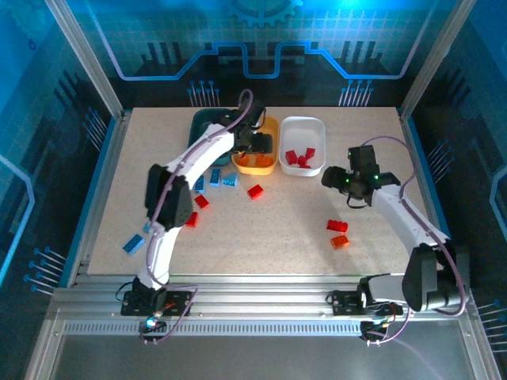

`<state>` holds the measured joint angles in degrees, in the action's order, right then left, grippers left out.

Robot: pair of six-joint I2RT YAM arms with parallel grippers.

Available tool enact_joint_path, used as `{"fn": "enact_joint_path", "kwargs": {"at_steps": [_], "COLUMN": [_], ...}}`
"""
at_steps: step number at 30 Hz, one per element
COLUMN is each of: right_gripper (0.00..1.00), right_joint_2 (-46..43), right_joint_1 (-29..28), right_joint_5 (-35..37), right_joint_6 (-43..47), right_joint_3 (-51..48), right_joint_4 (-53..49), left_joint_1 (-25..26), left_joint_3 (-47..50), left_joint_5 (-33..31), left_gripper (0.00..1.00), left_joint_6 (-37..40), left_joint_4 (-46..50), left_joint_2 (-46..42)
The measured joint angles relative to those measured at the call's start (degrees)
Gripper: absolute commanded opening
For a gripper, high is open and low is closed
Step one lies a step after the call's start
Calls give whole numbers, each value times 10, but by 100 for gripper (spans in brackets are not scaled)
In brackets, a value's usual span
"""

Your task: Sort the legos into containers by color

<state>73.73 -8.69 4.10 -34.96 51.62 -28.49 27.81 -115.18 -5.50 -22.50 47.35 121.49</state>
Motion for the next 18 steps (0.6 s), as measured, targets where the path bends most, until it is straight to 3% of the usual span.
{"fn": "enact_joint_path", "kwargs": {"at_steps": [6,9,14,18], "right_gripper": [77,76,68,60], "right_joint_2": [-98,-136,-167,-172], "right_joint_1": [-23,-30,-53,-70], "right_joint_5": [28,31,46,47], "right_joint_6": [-77,-118,-176,-203], "right_joint_3": [-98,-123,-153,-182], "right_joint_4": [-75,-107,-154,-178], "left_joint_1": [36,47,47,47], "left_joint_3": [351,516,724,795], "left_joint_5": [10,19,24,30], "left_gripper": [98,99,99,99], "left_joint_6": [-46,-84,-139,-168], "left_joint_4": [-167,-228,-255,-253], "left_joint_2": [-349,-467,-529,-576]}}
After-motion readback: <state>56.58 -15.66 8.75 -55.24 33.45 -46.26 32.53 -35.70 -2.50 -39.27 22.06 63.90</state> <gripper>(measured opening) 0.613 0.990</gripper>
